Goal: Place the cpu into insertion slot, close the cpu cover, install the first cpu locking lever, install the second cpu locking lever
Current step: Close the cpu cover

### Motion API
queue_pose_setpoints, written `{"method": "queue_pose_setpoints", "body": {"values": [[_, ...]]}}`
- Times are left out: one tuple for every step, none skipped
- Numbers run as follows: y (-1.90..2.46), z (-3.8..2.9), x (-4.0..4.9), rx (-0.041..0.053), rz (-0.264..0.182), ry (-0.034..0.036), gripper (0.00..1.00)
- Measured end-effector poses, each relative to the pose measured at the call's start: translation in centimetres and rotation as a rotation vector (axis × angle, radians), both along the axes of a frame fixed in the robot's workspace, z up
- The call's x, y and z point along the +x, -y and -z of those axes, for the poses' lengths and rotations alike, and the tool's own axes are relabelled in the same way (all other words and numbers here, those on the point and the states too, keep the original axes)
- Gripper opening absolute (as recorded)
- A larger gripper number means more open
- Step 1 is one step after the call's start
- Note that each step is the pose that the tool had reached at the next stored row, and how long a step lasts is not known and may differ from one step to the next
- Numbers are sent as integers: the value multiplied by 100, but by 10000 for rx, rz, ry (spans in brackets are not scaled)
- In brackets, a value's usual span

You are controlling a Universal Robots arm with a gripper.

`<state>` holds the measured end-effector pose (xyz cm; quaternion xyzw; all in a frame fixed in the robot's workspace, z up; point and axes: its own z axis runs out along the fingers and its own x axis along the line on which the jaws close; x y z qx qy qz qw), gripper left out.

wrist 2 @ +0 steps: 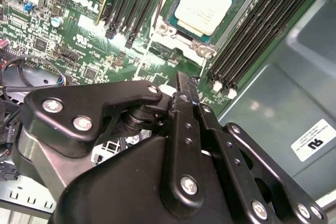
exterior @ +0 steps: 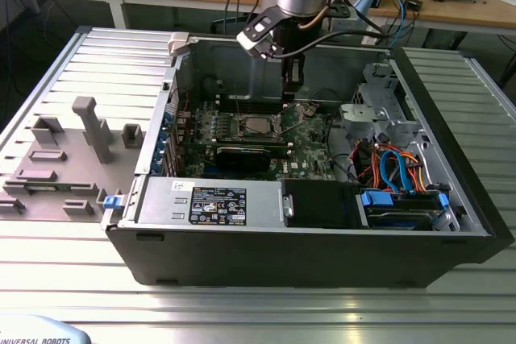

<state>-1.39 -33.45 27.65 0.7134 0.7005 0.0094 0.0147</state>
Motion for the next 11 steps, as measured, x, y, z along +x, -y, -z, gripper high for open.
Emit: {"method": "queue_pose_setpoints", "body": {"values": [[0,0,7,0,0,0,11],[0,0,15,0,0,0,11],[0,0,25,0,0,0,11],[0,0,36,0,1,0,11],[0,0,49,0,0,0,11],[0,0,57,0,0,0,11],[0,0,64,1,0,0,11],[0,0,68,0,1,0,11],[0,0,74,0,0,0,11],[0,0,78,0,1,0,11],[0,0,79,1,1,-1,11]]}}
